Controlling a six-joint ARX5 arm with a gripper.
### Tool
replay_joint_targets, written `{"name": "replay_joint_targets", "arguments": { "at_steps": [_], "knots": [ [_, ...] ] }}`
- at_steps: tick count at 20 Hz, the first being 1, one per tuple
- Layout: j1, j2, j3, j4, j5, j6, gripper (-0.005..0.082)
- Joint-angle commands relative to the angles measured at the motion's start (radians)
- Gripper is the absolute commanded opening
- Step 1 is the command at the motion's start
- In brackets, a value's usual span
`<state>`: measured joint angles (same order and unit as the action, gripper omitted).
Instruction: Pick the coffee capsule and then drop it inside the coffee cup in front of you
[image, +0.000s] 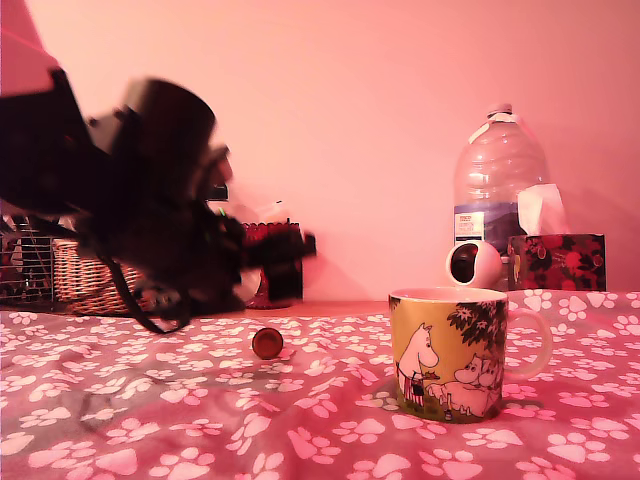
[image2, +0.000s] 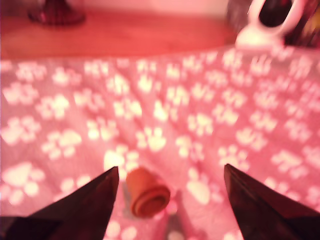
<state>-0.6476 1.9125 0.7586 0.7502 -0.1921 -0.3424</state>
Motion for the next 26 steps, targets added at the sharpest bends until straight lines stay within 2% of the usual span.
{"name": "replay_joint_targets", "arguments": {
  "at_steps": [1,5,7,9,13,17,20,22,25,26],
  "knots": [
    [-0.003,0.037,0.035,-0.017,-0.003,-0.021,0.0606],
    [-0.003,0.084,0.103,-0.090,-0.003,-0.029,0.0606],
    [-0.002,0.105,0.133,-0.140,-0.003,-0.057,0.0606],
    [-0.002,0.112,0.148,-0.173,-0.004,-0.058,0.0606],
    [0.005,0.112,0.156,-0.211,-0.031,-0.065,0.0603],
    [0.031,0.112,0.156,-0.251,-0.005,-0.096,0.0603],
    [0.036,0.112,0.156,-0.254,0.003,-0.096,0.0595],
    [0.036,0.112,0.156,-0.257,0.005,-0.096,0.0512],
    [0.036,0.112,0.156,-0.256,0.005,-0.096,0.0327],
    [0.036,0.112,0.156,-0.256,0.005,-0.096,0.0300]
  ]
}}
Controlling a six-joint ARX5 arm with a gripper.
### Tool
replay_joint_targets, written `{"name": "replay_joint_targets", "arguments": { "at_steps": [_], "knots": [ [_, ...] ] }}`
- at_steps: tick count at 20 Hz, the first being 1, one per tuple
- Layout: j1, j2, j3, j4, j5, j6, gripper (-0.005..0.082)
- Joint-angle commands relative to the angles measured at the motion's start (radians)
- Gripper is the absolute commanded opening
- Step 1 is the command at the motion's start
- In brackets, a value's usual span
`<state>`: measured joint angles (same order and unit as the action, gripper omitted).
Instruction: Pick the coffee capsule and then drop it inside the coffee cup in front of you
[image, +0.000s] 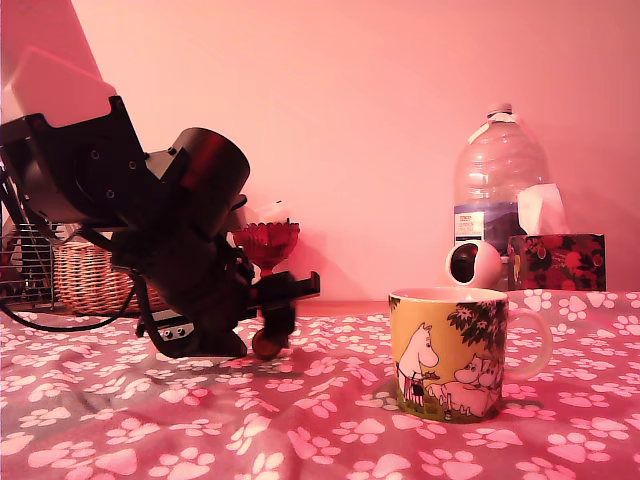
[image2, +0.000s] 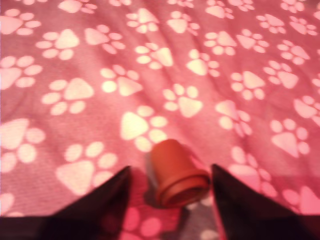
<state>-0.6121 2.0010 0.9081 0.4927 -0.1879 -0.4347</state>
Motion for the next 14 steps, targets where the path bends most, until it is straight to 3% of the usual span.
{"name": "replay_joint_targets", "arguments": {
  "at_steps": [1,6,14],
  "knots": [
    [0.000,0.024,0.007,0.002,0.001,-0.004,0.0297],
    [0.000,0.018,0.008,0.001,0.048,0.020,0.0297],
    [0.000,-0.074,0.008,-0.067,0.151,0.235,0.0298]
  ]
}}
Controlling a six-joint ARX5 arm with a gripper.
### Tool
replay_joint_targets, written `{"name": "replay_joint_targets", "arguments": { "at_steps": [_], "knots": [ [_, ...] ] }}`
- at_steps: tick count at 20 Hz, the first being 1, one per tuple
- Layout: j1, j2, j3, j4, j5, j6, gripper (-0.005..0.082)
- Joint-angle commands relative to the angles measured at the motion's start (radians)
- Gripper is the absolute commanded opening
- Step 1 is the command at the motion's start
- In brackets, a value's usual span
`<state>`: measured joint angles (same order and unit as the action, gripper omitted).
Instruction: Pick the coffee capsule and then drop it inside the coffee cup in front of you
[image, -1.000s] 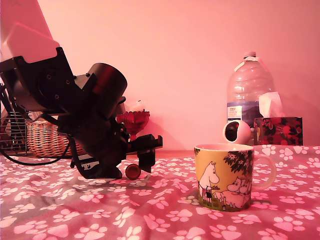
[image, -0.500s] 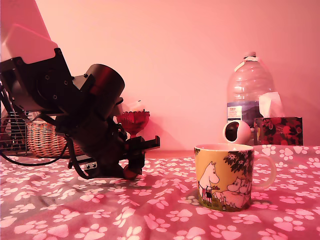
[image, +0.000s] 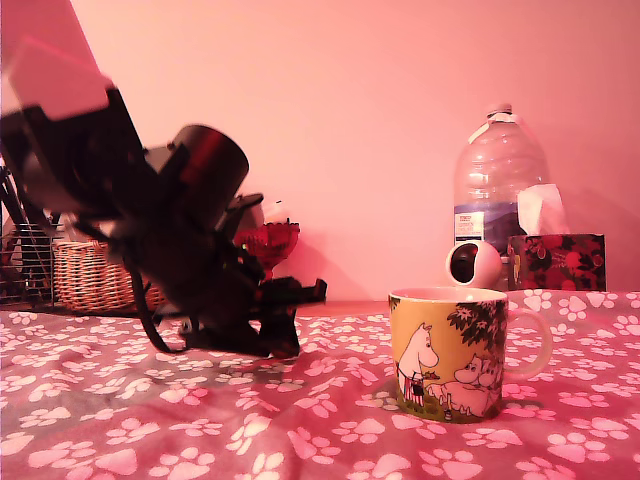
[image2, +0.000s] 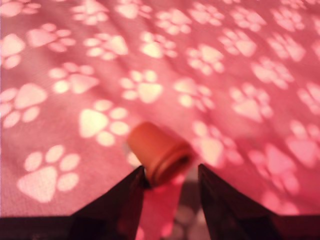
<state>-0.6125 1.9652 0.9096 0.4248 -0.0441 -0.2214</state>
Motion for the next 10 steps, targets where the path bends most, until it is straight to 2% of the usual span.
{"name": "replay_joint_targets", "arguments": {
  "at_steps": [1,5,6,9,10],
  "knots": [
    [0.001,-0.052,0.007,-0.018,0.022,0.052,0.0298],
    [0.001,-0.107,0.007,-0.105,0.066,0.155,0.0298],
    [0.001,-0.119,0.007,-0.128,0.072,0.164,0.0298],
    [0.001,-0.154,0.007,-0.196,0.083,0.251,0.0298],
    [0.001,-0.163,0.007,-0.217,0.088,0.259,0.0298]
  ]
}}
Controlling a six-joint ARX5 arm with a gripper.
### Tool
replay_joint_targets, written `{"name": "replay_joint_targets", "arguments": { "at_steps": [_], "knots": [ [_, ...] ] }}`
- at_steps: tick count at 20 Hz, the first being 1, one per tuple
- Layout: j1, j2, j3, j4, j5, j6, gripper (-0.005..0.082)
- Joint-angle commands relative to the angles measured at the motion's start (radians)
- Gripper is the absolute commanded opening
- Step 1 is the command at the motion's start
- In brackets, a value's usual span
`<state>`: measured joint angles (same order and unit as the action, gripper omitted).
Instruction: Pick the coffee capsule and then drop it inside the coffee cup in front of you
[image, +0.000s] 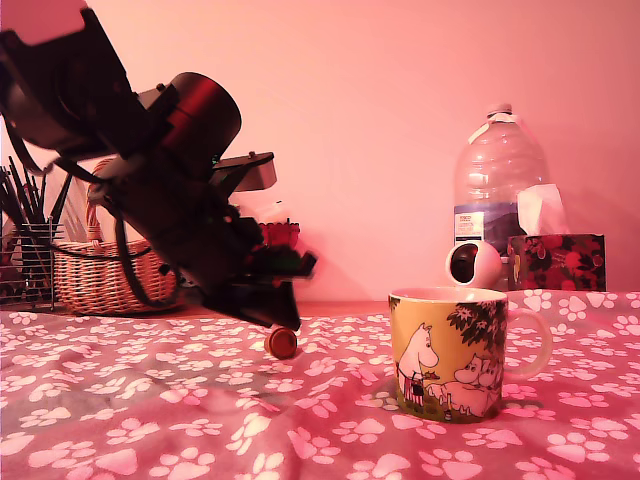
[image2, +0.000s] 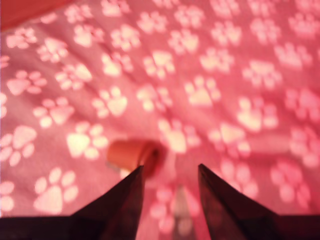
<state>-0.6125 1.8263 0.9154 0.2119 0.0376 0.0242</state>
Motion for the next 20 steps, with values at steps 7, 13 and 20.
{"name": "replay_joint_targets", "arguments": {
  "at_steps": [7,13,20],
  "knots": [
    [0.002,-0.045,0.001,-0.013,0.007,-0.013,0.0298],
    [0.005,-0.046,0.001,-0.004,0.007,-0.085,0.0435],
    [0.048,-0.046,0.004,0.021,-0.009,-0.491,0.0664]
  ]
}}
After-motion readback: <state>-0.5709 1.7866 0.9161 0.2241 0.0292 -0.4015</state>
